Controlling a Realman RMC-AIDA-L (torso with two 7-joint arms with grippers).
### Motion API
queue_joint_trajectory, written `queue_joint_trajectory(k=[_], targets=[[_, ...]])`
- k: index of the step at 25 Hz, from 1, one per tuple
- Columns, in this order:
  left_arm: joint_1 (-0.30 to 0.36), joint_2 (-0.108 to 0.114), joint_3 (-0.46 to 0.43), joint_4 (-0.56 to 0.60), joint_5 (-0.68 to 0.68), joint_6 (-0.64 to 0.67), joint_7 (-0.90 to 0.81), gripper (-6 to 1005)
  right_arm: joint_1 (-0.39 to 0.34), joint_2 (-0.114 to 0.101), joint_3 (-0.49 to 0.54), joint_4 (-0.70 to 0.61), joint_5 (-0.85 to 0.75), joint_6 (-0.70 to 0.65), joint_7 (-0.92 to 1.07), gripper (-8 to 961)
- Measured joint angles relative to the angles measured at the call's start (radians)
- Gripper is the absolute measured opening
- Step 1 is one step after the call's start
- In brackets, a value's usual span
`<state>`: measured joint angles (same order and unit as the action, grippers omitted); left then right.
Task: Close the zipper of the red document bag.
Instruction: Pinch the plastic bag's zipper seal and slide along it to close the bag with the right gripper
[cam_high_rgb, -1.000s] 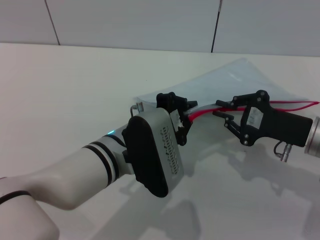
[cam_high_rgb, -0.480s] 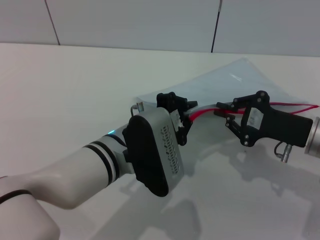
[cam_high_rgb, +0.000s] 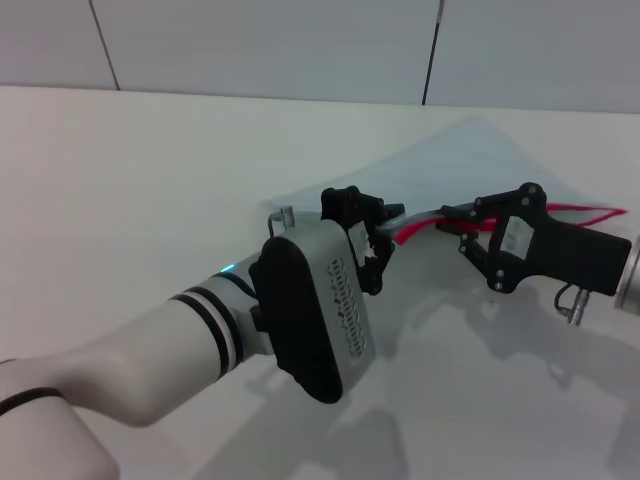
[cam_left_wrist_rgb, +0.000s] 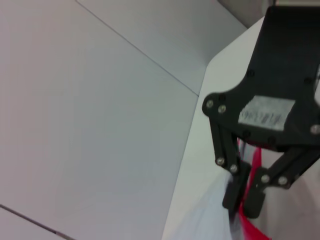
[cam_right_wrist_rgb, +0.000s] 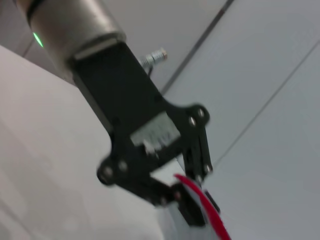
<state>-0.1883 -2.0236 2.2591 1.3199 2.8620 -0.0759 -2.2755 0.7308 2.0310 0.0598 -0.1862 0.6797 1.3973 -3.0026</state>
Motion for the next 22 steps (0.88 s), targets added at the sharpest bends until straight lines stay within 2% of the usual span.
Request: queue_joint_trajectory(k=[5,14,22], targets=[[0.032,0.005,0.02,0.044,0.006,-0.001,0.012,42,-0.01,0.0,0.005,-0.001,0.013,-0.052,0.001,70],[0.07,0.01,0.055,0.087,0.007,-0.002,0.047,41,-0.047,-0.004,0.006,-0.024,0.142,-0.133,0.001,76],[0.081,0.041,0.115,0.126,0.001,-0.002,0.048,40,-0.053,-0.001,0.006,-0.036,0.291,-0.284,0.001,84]])
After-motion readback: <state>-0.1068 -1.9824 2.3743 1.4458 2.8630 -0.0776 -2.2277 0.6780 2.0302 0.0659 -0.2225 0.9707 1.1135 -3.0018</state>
